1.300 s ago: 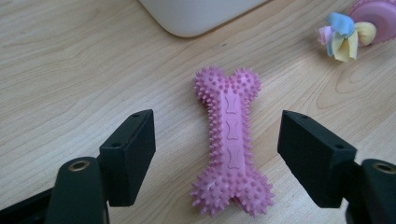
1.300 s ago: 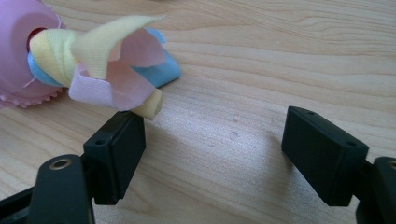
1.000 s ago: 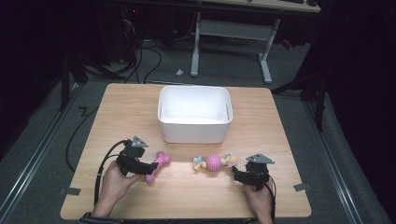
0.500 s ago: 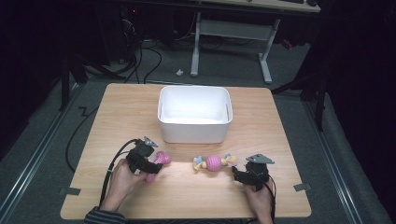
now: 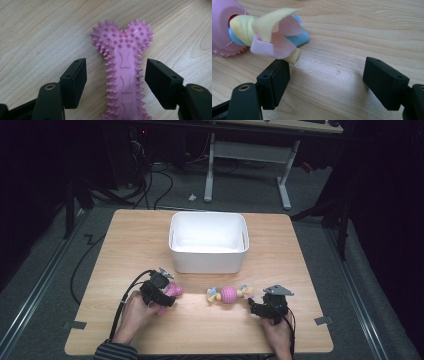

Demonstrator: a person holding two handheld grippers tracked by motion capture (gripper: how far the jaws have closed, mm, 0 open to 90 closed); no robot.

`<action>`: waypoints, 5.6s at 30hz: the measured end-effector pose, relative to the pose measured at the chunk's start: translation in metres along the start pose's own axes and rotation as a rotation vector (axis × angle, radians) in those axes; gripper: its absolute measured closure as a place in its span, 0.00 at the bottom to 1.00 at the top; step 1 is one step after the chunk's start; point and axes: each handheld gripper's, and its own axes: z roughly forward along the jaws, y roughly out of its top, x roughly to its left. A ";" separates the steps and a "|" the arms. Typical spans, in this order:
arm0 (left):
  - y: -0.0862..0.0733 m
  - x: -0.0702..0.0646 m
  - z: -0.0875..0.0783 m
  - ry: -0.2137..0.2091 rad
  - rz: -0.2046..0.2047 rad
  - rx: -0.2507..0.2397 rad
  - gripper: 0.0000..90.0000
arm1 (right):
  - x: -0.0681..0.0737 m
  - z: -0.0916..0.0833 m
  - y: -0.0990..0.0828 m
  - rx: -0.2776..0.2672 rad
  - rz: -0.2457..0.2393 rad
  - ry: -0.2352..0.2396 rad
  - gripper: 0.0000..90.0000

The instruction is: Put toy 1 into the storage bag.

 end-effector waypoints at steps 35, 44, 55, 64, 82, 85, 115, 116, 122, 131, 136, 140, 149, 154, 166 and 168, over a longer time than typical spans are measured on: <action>-0.007 -0.003 -0.001 -0.025 0.014 -0.062 0.65 | 0.001 0.000 0.000 0.000 -0.004 0.005 0.24; -0.009 0.000 -0.016 -0.076 -0.012 -0.123 0.65 | 0.001 0.000 0.000 -0.001 -0.010 0.012 0.24; -0.013 0.003 -0.033 -0.119 -0.032 -0.185 0.65 | 0.001 0.000 0.000 -0.001 -0.010 0.011 0.24; -0.008 0.005 -0.052 -0.127 -0.038 -0.228 0.65 | 0.001 0.000 0.000 -0.001 -0.012 0.012 0.24; 0.006 0.013 -0.085 -0.130 -0.004 -0.285 0.65 | 0.001 0.000 0.000 -0.001 -0.011 0.011 0.24; 0.014 0.013 -0.094 -0.119 0.014 -0.287 0.65 | 0.001 0.000 0.000 -0.001 -0.011 0.011 0.24; 0.085 0.018 -0.130 -0.193 0.069 -0.316 0.65 | 0.001 0.000 0.000 -0.002 -0.020 0.018 0.24; 0.088 0.017 -0.130 -0.189 0.069 -0.319 0.65 | 0.001 0.000 0.000 -0.002 -0.020 0.018 0.24; 0.102 0.016 -0.130 -0.183 0.104 -0.299 0.65 | 0.002 0.000 0.000 -0.001 -0.019 0.019 0.24; 0.123 0.015 -0.134 -0.169 0.132 -0.292 0.65 | 0.002 0.000 0.000 -0.001 -0.019 0.019 0.24; 0.136 0.013 -0.132 -0.153 0.145 -0.276 0.65 | 0.002 0.000 0.000 -0.001 -0.018 0.019 0.24; 0.147 0.012 -0.130 -0.143 0.159 -0.269 0.65 | 0.002 0.000 0.000 -0.001 -0.020 0.019 0.24; 0.166 0.011 -0.120 -0.125 0.170 -0.257 0.65 | 0.002 0.001 0.001 -0.001 -0.018 0.021 0.24; 0.174 0.012 -0.111 -0.111 0.172 -0.250 0.65 | 0.002 0.001 0.001 -0.001 -0.019 0.020 0.24; 0.187 0.022 -0.088 -0.074 0.167 -0.225 0.65 | 0.002 0.001 0.001 -0.001 -0.019 0.020 0.24; 0.188 0.025 -0.084 -0.072 0.158 -0.225 0.65 | 0.002 0.001 0.001 -0.001 -0.019 0.020 0.24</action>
